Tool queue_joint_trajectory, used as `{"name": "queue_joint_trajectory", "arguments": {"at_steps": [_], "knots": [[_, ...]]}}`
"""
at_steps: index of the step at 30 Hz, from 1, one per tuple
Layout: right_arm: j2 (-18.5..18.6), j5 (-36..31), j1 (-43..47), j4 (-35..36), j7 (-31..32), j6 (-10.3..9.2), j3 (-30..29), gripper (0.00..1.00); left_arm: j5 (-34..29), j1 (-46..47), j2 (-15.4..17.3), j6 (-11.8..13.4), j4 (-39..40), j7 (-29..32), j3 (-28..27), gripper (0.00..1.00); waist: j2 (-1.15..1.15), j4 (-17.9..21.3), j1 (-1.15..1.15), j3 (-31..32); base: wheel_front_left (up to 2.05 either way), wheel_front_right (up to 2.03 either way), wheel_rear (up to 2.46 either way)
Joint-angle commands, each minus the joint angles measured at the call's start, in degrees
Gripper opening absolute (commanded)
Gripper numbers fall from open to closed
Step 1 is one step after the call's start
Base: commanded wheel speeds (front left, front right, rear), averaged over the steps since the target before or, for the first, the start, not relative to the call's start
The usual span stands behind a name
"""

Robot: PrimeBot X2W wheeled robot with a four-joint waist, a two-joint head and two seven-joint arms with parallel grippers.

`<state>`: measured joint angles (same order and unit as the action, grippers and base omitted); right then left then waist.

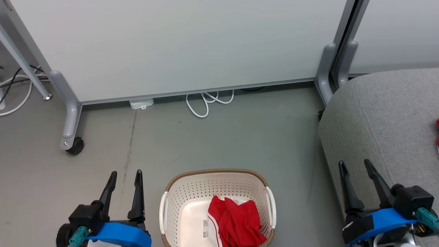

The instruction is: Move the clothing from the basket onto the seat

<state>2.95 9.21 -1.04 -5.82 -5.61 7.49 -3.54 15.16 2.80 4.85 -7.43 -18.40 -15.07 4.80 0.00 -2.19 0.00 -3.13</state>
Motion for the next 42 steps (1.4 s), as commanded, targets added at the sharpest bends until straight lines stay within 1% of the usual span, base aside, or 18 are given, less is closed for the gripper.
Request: {"name": "queue_joint_trajectory", "arguments": {"at_steps": [1,7,13,15,22,31,39,42], "knots": [[-0.1,0.2,-0.7,0.2,-0.2,0.01,0.1,1.00,0.1,0.6,-0.1,-0.1,-0.1,-0.2,0.2,1.00,0.00,0.1,0.00,-0.4,0.00,0.00,0.00],[-0.1,0.3,-2.4,1.1,-0.2,0.01,0.8,1.00,1.0,2.0,-0.3,-0.1,-1.0,-0.2,1.9,1.00,0.00,1.0,0.00,-3.9,0.00,0.00,0.00],[-0.1,-0.1,-7.0,3.7,0.2,0.01,2.4,1.00,2.0,7.0,0.7,-0.1,-2.9,-0.2,4.9,1.00,0.00,3.6,0.00,-12.2,0.00,0.00,0.00],[-0.1,-0.2,-7.7,4.0,0.2,0.01,2.7,1.00,2.0,7.9,0.8,-0.1,-3.3,-0.2,5.4,1.00,0.00,4.1,0.00,-13.3,0.00,0.00,0.00],[-0.1,0.1,-13.3,5.7,-0.5,0.01,5.7,1.00,2.6,15.0,2.0,-0.1,-7.4,-0.2,8.6,1.00,0.00,7.9,0.00,-22.8,0.00,0.00,0.00],[-0.1,0.0,-19.1,8.4,-1.5,0.01,8.3,1.00,3.5,26.2,2.8,-0.1,-17.3,-0.2,15.4,1.00,0.00,11.2,0.00,-34.9,0.00,0.00,0.00],[-0.1,1.6,-21.8,10.1,-2.9,0.01,11.6,1.00,8.9,34.4,3.2,-0.1,-28.9,-0.2,20.7,1.00,0.00,14.1,0.00,-41.5,0.00,0.00,0.00],[-0.1,2.4,-22.2,10.3,-3.5,0.01,12.4,1.00,12.0,37.0,3.2,-0.1,-32.8,0.3,22.5,1.00,0.00,15.1,0.00,-43.5,0.00,0.00,0.00]]}}
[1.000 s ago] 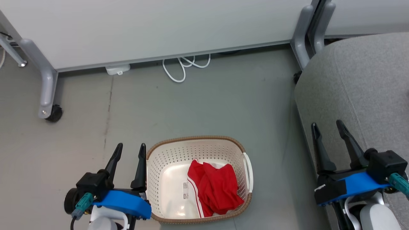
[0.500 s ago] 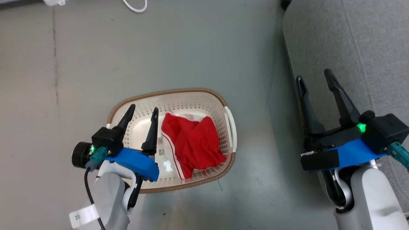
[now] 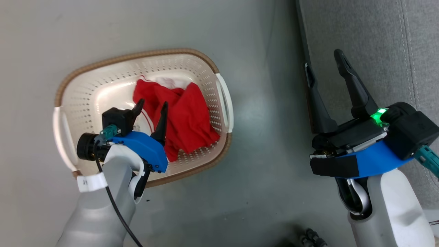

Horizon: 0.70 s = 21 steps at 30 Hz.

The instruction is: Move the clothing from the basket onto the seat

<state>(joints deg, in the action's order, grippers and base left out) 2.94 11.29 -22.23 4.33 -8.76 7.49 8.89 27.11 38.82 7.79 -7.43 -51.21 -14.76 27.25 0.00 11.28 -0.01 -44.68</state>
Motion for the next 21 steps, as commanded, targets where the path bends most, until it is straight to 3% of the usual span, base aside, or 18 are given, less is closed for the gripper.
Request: {"name": "queue_joint_trajectory", "arguments": {"at_steps": [1,11,21], "knots": [[-0.1,0.6,-1.1,0.1,-0.5,0.01,0.2,1.00,1.1,1.6,0.3,-0.1,-1.1,0.6,0.7,1.00,0.00,2.0,0.01,-2.5,0.00,0.00,0.00],[-0.1,2.9,-1.0,-0.3,-2.6,0.01,1.5,1.00,6.2,6.1,1.3,-0.1,-8.7,2.7,6.0,1.00,0.00,4.8,0.01,-6.5,0.00,0.00,0.00],[-0.1,4.2,-0.3,-0.5,-4.1,0.01,2.2,1.00,9.2,8.8,2.0,-0.1,-15.1,4.8,7.7,1.00,0.00,7.2,0.01,-8.4,0.00,0.00,0.00]]}}
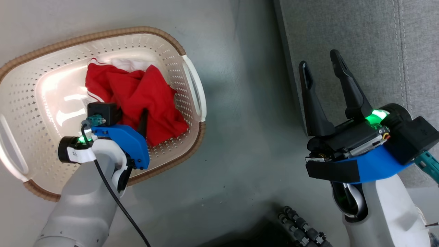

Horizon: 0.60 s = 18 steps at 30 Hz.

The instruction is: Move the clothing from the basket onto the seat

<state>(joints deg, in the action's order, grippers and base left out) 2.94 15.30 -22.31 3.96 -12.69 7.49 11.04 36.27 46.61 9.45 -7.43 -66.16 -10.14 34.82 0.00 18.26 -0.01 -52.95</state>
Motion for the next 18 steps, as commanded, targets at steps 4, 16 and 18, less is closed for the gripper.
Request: {"name": "queue_joint_trajectory", "arguments": {"at_steps": [4,16,18], "knots": [[-0.1,0.7,-0.1,-0.4,-0.7,0.01,0.1,1.00,0.7,1.8,-0.1,-0.1,-2.2,0.9,0.5,1.00,0.00,0.9,0.01,-0.3,0.00,0.00,0.00],[-0.1,1.4,-0.3,-1.5,-1.6,0.01,0.3,1.00,3.0,2.0,-0.2,-0.1,-1.8,1.9,3.6,0.00,0.00,1.1,0.01,0.5,0.00,0.00,0.00],[-0.1,1.0,0.0,-1.6,-1.6,0.01,0.2,1.00,3.2,2.0,-0.2,-0.1,-1.8,1.8,4.0,0.00,0.00,0.9,0.01,0.6,0.00,0.00,0.00]]}}
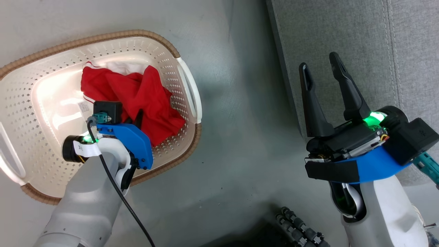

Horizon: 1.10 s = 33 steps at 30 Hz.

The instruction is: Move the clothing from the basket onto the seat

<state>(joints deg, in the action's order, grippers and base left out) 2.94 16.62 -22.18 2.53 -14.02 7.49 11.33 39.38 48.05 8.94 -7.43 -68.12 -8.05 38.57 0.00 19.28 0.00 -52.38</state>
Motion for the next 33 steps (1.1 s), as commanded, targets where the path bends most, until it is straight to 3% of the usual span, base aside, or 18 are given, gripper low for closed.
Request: {"name": "queue_joint_trajectory", "arguments": {"at_steps": [1,17,33], "knots": [[-0.1,-0.4,0.0,-0.2,-0.3,0.01,-0.2,1.00,0.4,0.6,0.2,-0.1,0.2,-0.3,0.4,0.00,0.00,-0.3,0.00,0.1,0.00,0.00,0.00],[-0.1,-3.5,0.5,-1.0,1.7,0.01,-1.7,1.00,3.2,-1.1,-1.6,-0.1,0.0,-2.4,3.3,0.00,0.00,-2.7,0.00,4.7,0.00,0.00,0.00],[-0.1,-6.7,4.6,-4.9,5.8,0.01,-3.6,1.00,7.7,-6.9,-4.5,-0.1,4.7,-5.7,9.5,0.00,0.00,-8.7,0.00,23.2,0.00,0.00,0.00]]}}
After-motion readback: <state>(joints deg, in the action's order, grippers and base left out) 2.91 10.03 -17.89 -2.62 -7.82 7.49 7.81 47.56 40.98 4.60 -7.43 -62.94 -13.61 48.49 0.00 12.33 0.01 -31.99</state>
